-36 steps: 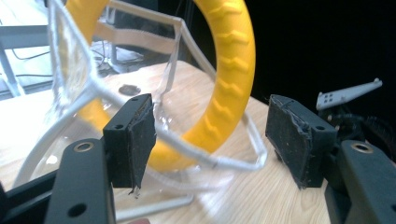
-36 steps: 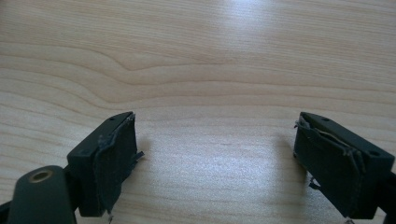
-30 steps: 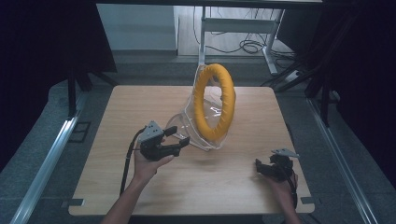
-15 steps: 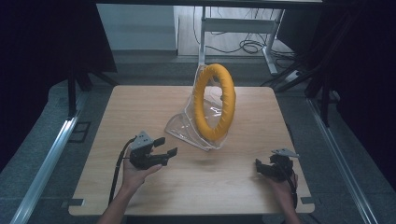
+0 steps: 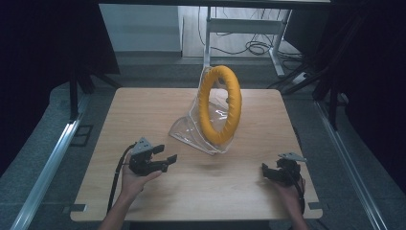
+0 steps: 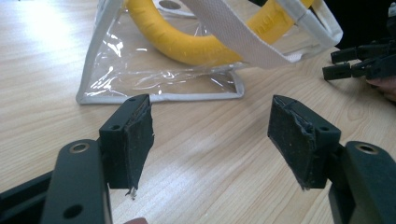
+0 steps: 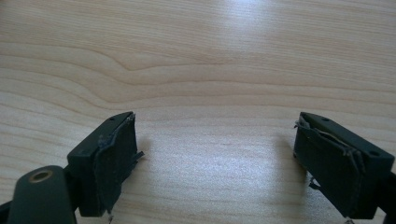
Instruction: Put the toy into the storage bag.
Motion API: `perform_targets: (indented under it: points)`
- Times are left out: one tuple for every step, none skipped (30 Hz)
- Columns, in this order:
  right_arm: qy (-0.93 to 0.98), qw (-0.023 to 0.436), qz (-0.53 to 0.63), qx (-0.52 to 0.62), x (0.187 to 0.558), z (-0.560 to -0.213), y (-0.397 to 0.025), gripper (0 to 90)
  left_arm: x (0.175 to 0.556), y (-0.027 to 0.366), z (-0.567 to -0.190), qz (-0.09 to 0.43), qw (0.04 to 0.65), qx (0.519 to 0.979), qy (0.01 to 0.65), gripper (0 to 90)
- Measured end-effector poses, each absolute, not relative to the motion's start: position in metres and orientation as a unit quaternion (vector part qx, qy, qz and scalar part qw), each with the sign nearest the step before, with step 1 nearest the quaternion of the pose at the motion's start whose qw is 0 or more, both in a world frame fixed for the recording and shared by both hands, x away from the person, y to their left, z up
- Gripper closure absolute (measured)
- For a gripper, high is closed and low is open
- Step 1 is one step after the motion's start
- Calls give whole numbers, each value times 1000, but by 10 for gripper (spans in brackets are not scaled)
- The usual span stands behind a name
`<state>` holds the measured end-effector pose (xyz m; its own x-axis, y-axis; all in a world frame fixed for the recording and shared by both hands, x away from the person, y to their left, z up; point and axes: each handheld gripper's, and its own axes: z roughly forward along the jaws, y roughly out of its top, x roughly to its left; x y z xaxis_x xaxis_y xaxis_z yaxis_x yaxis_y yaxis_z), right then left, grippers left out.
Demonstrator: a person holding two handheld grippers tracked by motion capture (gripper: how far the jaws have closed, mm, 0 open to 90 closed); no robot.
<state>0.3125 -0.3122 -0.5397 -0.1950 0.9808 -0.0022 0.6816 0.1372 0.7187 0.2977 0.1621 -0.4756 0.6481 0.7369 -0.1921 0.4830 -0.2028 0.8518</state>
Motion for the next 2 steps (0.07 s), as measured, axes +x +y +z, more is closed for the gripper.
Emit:
perform_targets:
  points:
    - [712,248,301,584,312,-540,-312,137,298,162,-476,129,488,765,399,314]
    - [712,248,301,584,312,-540,-312,137,298,162,-476,129,488,765,399,312]
